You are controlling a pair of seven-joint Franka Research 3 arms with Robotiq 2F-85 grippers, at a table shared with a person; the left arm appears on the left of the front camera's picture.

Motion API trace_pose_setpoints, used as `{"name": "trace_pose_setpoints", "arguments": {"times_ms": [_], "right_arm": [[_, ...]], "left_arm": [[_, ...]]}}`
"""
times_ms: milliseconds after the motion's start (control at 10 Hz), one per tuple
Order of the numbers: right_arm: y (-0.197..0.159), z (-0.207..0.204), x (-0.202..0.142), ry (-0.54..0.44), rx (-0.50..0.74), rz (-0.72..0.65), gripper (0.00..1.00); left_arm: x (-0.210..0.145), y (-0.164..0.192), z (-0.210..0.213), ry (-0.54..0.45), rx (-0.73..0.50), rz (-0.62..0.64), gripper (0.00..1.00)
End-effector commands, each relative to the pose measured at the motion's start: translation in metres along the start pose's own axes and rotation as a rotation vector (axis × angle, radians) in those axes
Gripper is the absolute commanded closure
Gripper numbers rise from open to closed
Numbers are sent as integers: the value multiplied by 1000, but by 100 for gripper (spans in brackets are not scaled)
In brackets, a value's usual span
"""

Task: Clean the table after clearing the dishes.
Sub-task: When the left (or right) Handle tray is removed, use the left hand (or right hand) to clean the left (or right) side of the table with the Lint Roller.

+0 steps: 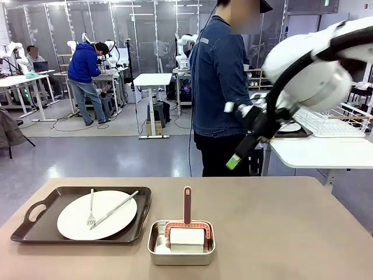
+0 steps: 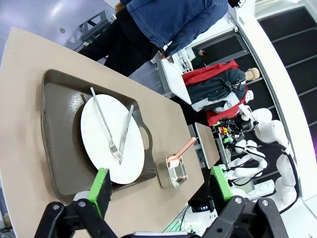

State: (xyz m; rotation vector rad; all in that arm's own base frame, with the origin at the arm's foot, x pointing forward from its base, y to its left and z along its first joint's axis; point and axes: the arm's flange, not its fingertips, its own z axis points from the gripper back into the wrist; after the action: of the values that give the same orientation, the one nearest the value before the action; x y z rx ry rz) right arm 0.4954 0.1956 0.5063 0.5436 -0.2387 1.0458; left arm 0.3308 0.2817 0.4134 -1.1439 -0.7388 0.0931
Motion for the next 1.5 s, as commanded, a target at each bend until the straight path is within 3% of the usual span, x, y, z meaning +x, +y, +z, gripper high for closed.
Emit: {"name": "trace_pose_setpoints", "arguments": {"times_ms": [0,300,1100,1400], "right_arm": [[12,-20,10,100,-29,36,0],[31,-52,17,165,-47,93,0],[29,-49,17,159,-12,109,0],[28,-86,58,251,17,262,0]], "left_arm": [[-3,-1,3,6,-6,-4,0],[-3,-1,3,6,-6,-4,0],[-3,-1,3,6,-6,-4,0],[-3,-1,3,6,-6,-4,0]]}}
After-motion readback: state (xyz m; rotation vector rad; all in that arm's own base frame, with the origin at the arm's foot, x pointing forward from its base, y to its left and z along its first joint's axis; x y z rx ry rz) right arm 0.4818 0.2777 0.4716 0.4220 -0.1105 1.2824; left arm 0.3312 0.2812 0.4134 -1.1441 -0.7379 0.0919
